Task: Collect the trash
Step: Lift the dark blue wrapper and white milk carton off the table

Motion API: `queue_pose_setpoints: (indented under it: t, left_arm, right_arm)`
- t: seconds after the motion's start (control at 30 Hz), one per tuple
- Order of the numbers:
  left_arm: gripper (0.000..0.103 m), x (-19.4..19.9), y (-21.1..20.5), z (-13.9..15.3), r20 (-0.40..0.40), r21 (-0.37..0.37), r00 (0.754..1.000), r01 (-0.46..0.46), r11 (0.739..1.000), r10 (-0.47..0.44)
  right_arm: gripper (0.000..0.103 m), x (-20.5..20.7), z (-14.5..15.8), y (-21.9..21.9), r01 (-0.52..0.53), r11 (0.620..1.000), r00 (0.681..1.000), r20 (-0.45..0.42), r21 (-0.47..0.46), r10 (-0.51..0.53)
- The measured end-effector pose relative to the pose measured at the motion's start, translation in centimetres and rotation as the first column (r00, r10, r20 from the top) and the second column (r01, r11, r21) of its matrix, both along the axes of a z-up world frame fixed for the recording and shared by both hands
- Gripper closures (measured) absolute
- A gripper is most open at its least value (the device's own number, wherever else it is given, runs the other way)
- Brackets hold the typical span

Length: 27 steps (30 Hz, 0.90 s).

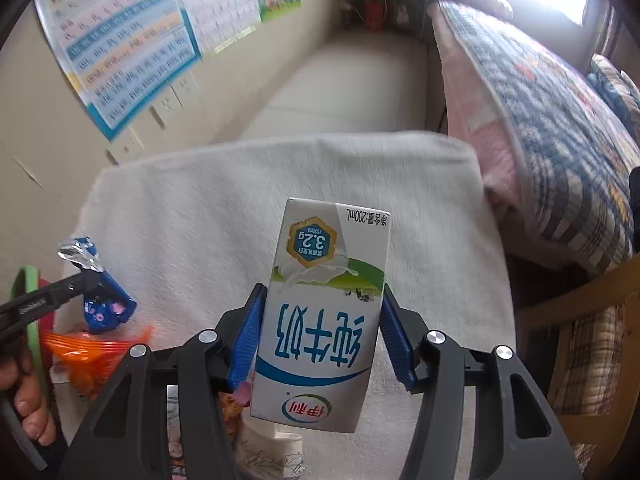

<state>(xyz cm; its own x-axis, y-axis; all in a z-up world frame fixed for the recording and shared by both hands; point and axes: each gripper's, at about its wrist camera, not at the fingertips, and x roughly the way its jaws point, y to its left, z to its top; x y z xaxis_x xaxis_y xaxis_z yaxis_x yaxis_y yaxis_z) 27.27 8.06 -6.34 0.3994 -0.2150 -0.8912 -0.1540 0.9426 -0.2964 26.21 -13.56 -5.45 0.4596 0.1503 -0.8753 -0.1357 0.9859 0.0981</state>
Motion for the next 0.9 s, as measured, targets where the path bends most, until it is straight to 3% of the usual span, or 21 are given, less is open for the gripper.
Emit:
queue_pose_setpoints:
  t: [0.4,0.9]
  left_arm:
    - [0.088,-4.2,1.8,5.1,0.127,0.017,0.992,-0.025,1.000,0.023]
    - [0.088,-10.7,1.6,10.0,0.219,0.095,0.974,0.041,0.995,-0.061]
  right_arm:
    - [0.049,-3.1,4.6,0.4,-0.033,0.999,0.992,0.120,0.022,0.030]
    - [0.049,-9.6,8.2,3.5,-0.123,0.990,0.975,0.195,0.068,0.108]
